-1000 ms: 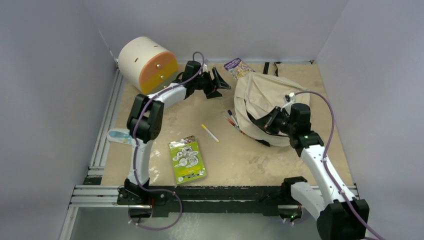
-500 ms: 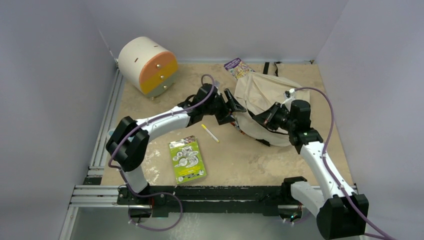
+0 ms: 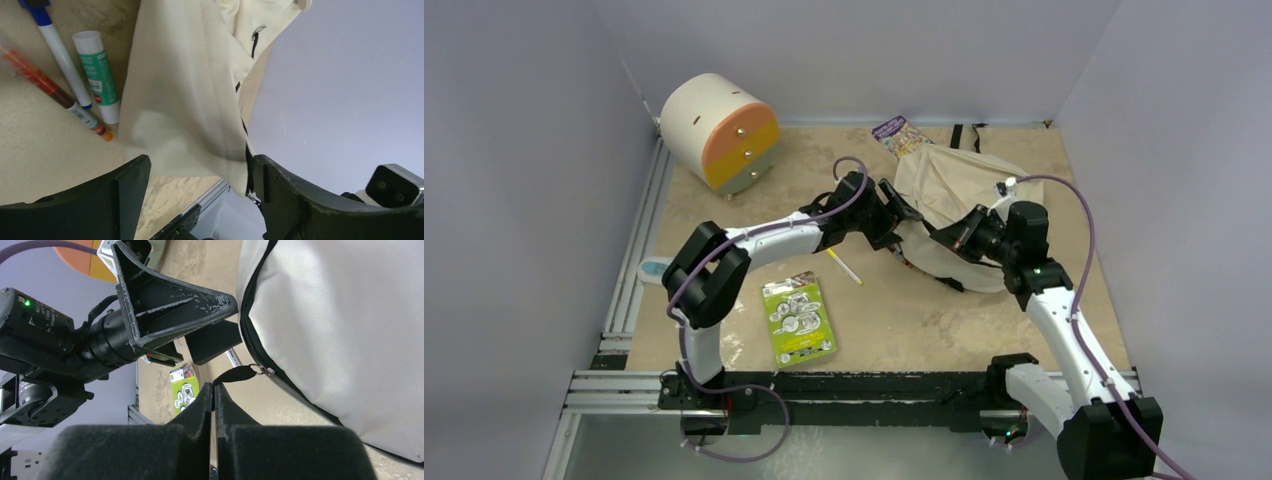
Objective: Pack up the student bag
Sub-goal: Unzip the student bag at the center of the board.
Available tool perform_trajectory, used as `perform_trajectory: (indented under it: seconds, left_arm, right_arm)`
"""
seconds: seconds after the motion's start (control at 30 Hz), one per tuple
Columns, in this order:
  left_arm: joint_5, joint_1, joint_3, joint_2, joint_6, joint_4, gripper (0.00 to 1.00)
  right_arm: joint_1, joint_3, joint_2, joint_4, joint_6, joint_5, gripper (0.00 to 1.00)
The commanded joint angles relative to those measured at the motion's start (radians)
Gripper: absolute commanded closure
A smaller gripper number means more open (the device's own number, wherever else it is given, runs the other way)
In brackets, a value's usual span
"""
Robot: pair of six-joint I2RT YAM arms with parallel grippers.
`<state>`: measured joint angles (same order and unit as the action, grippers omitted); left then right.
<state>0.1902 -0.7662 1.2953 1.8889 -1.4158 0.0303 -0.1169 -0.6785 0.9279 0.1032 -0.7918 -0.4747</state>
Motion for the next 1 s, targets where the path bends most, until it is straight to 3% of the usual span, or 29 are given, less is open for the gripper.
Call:
perform_trajectory:
  seconds: [0.0, 0.27, 0.53, 0.67, 0.8, 0.97]
  left_arm:
    - [0.012, 0.0, 0.056, 0.007, -0.049, 0.092, 0.26]
    - [0.026, -0.002, 0.08, 0.03, -0.046, 0.093, 0.3]
    - [0.06, -0.004, 0.05, 0.058, -0.031, 0.161, 0.51]
    - [0.071, -0.004, 0.035, 0.064, -0.02, 0.177, 0.55]
    - [0.097, -0.002, 0.037, 0.079, 0.009, 0.206, 0.66]
    - [0.165, 0.036, 0.061, 0.103, 0.062, 0.222, 0.91]
  right_arm:
    - [-0.001, 0.0, -0.026, -0.04, 0.011, -0.038, 1.0]
    - [0.0, 0.012, -0.028, -0.046, 0.008, -0.039, 1.0]
    - [0.0, 0.023, -0.024, -0.049, 0.011, -0.033, 1.0]
    - [0.0, 0.03, -0.025, -0.052, 0.008, -0.035, 1.0]
    - [-0.001, 0.031, -0.027, -0.053, 0.011, -0.034, 1.0]
    - [0.0, 0.036, -0.046, -0.018, 0.02, -0.038, 1.0]
